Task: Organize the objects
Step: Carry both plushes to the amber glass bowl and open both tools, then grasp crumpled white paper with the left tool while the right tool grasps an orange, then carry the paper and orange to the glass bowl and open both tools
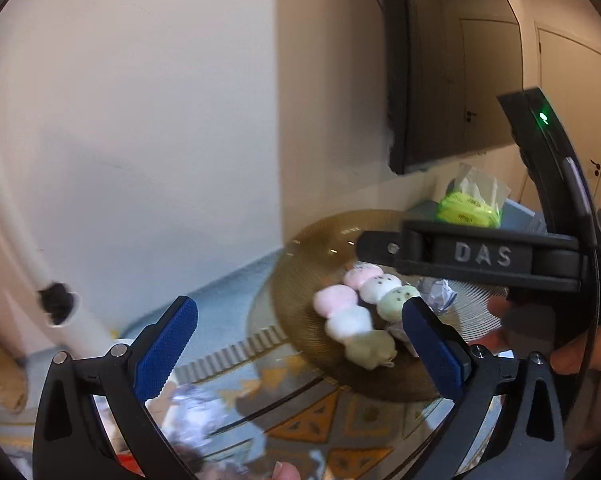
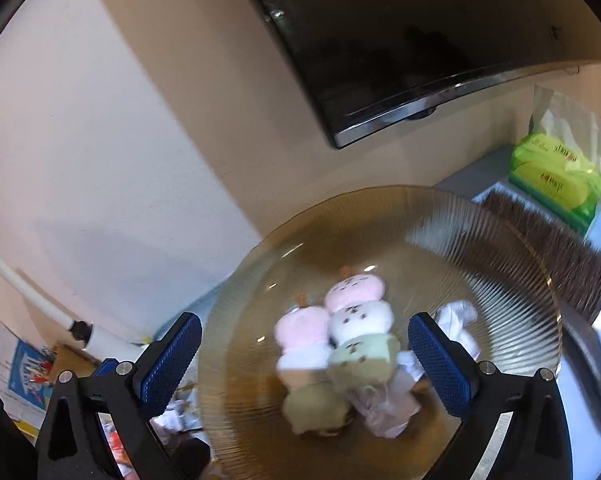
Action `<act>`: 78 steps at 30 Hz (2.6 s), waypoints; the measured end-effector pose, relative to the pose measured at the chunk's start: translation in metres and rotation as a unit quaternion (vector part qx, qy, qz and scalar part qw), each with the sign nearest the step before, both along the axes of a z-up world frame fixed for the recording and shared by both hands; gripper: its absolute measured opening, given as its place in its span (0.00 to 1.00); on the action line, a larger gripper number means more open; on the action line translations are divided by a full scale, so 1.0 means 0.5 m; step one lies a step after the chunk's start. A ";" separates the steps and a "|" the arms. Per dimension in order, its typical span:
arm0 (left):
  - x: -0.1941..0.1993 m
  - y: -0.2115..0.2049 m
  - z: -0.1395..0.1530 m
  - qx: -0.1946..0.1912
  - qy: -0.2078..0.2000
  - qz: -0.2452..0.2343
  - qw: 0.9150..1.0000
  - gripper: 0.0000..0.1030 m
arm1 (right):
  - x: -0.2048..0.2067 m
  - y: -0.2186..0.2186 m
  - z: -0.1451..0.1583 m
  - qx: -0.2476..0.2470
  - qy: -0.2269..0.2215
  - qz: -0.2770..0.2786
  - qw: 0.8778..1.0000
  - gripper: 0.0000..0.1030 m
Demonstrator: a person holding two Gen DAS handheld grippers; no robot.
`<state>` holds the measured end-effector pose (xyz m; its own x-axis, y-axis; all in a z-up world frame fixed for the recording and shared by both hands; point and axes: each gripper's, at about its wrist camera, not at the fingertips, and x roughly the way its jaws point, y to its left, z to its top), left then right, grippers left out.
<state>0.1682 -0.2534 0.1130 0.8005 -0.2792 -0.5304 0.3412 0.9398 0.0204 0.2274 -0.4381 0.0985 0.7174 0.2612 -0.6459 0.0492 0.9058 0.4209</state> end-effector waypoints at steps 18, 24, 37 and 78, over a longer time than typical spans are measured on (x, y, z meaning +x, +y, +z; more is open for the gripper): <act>-0.126 0.535 0.053 -0.008 0.037 0.171 0.985 0.99 | -0.202 0.271 0.103 -0.107 -0.048 0.133 0.984 1.00; -0.131 0.638 -0.090 -0.044 0.107 0.174 0.978 0.99 | -0.267 0.336 -0.028 -0.189 -0.007 0.185 0.964 1.00; -0.094 0.689 -0.223 -0.103 0.193 0.171 0.961 1.00 | -0.260 0.344 -0.203 -0.202 0.062 0.165 0.964 1.00; -0.143 0.717 -0.186 -0.052 0.097 0.241 0.964 0.49 | -0.288 0.307 -0.184 -0.150 0.012 0.071 0.986 0.36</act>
